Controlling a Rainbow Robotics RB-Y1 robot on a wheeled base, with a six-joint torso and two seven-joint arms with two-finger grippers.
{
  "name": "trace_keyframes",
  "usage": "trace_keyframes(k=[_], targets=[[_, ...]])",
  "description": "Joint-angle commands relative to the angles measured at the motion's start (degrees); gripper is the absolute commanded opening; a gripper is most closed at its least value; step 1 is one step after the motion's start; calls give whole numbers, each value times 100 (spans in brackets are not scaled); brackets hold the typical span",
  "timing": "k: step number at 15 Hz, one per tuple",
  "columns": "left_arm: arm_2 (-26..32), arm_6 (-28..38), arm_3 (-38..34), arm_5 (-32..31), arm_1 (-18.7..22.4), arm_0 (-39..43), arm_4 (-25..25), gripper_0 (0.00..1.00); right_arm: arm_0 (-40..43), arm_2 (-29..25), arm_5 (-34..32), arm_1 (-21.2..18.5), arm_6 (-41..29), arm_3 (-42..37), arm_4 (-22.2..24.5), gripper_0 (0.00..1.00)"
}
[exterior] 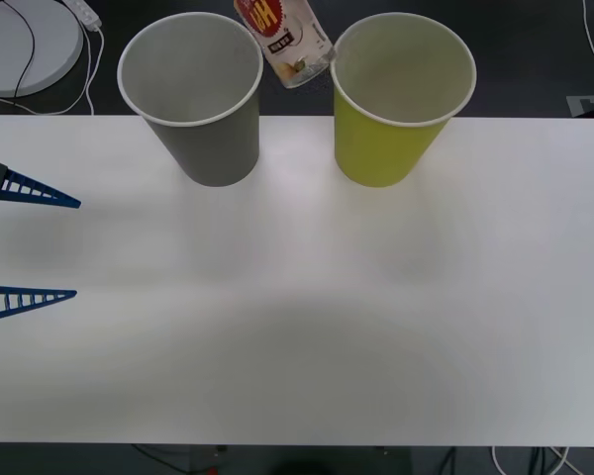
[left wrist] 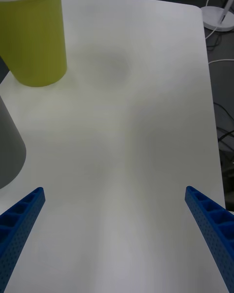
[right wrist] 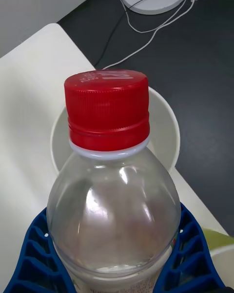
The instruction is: Put the can into the green bin and the plastic bottle into the gray bin
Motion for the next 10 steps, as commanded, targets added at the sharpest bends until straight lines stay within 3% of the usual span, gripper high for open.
trace_keyframes(k=[1, 10], targets=[[0, 0, 0, 0, 0, 0, 0, 100, -272, 172, 0, 388, 0, 634, 21, 0], [0, 0, 0, 0, 0, 0, 0, 100, -764, 357, 334, 1513, 0, 2031, 355, 0]])
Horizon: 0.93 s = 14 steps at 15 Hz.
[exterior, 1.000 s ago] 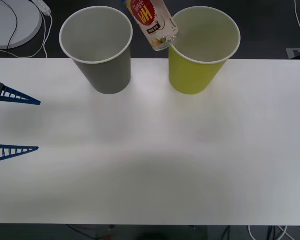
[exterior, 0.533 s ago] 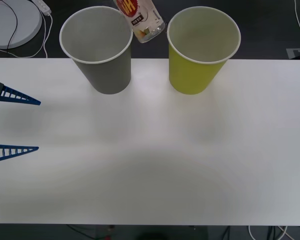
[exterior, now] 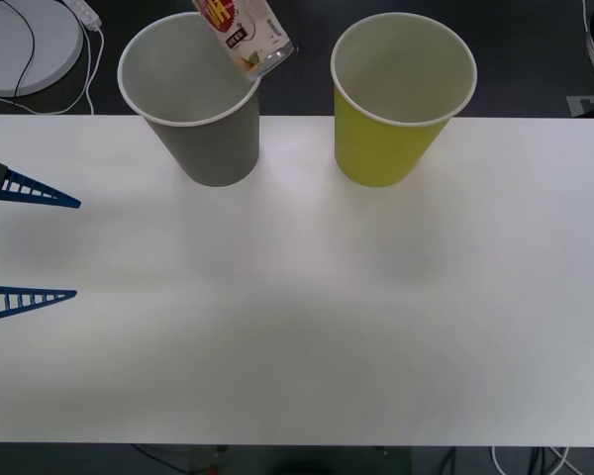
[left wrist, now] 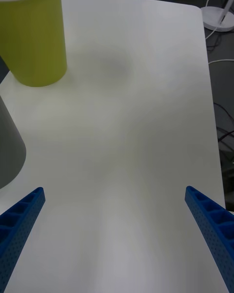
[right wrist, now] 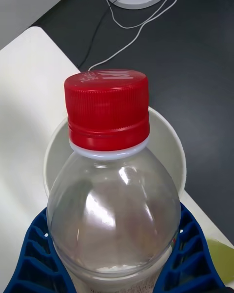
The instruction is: Put the can into the green bin and the plastic bottle into the gray bin
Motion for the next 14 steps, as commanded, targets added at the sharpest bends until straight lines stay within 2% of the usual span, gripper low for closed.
trace_keyframes(k=[1, 5, 9, 14], targets=[[0, 0, 0, 0, 0, 0, 0, 100, -41, 0, 264, 282, 0, 297, 102, 0], [0, 0, 0, 0, 0, 0, 0, 100, -137, 44, 545, 642, 0, 701, 225, 0], [0, 0, 0, 0, 0, 0, 0, 100, -225, 255, 870, 915, 0, 1035, 155, 0], [0, 0, 0, 0, 0, 0, 0, 100, -251, 264, 976, 1029, 8, 1185, 94, 0]])
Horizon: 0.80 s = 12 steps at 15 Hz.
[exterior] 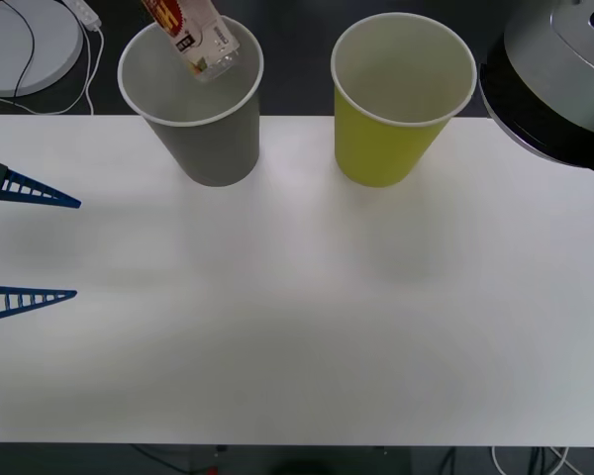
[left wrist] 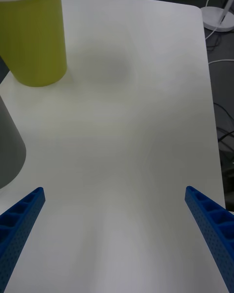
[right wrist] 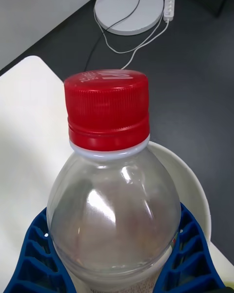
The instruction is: Put the can into the green bin and the plastic bottle into the gray bin
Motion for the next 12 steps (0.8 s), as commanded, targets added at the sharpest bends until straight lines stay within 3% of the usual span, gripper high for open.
trace_keyframes(k=[1, 2, 3, 4, 12], targets=[[0, 0, 0, 0, 0, 0, 0, 100, -1, -5, 11, 2, 0, 44, -75, 1], [0, 0, 0, 0, 0, 0, 0, 100, -1, -5, 38, 2, 9, 61, -75, 35], [0, 0, 0, 0, 0, 0, 0, 100, -1, -5, 64, 10, 9, 70, -75, 94], [0, 0, 0, 0, 0, 0, 0, 100, -1, -5, 64, 10, 9, 70, -75, 100], [0, 0, 0, 0, 0, 0, 0, 100, -1, 109, 284, 63, 413, 158, -110, 100]])
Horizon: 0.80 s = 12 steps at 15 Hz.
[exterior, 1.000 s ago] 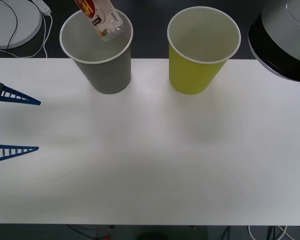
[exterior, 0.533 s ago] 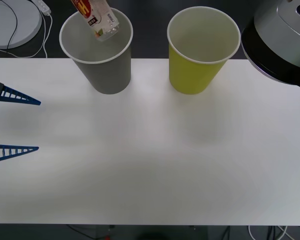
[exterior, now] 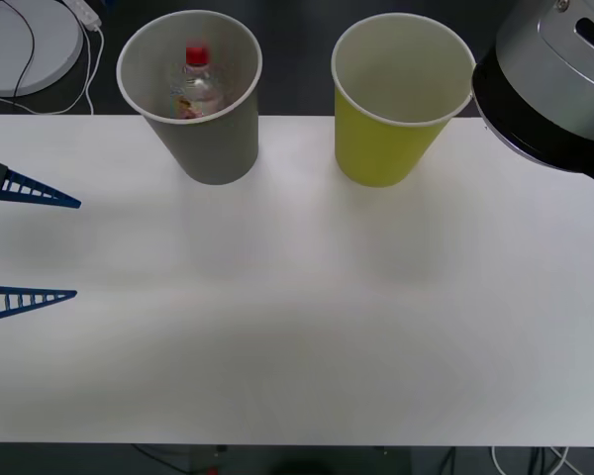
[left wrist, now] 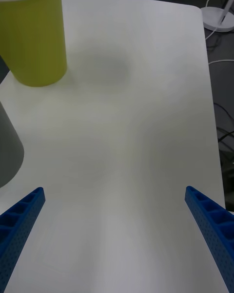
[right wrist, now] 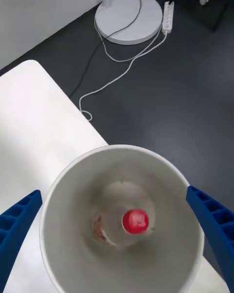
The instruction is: Put the can into the green bin and the plastic bottle into the gray bin
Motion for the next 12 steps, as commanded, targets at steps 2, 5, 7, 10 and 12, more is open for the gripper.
trace_keyframes(k=[2, 5, 7, 10, 12], targets=[[0, 0, 0, 0, 0, 0, 0, 100, -1, 2, -1, 4, 16, 18, -63, 100], [0, 0, 0, 0, 0, 0, 0, 100, -1, 2, -1, -5, 25, 36, -107, 100], [0, 0, 0, 0, 0, 0, 0, 100, -1, -7, 17, -32, 25, 36, -151, 100], [0, 0, 0, 0, 0, 0, 0, 100, 8, -121, -1, -146, 236, 27, -239, 100], [0, 0, 0, 0, 0, 0, 0, 100, 78, -332, -273, -374, 420, -175, -318, 100]])
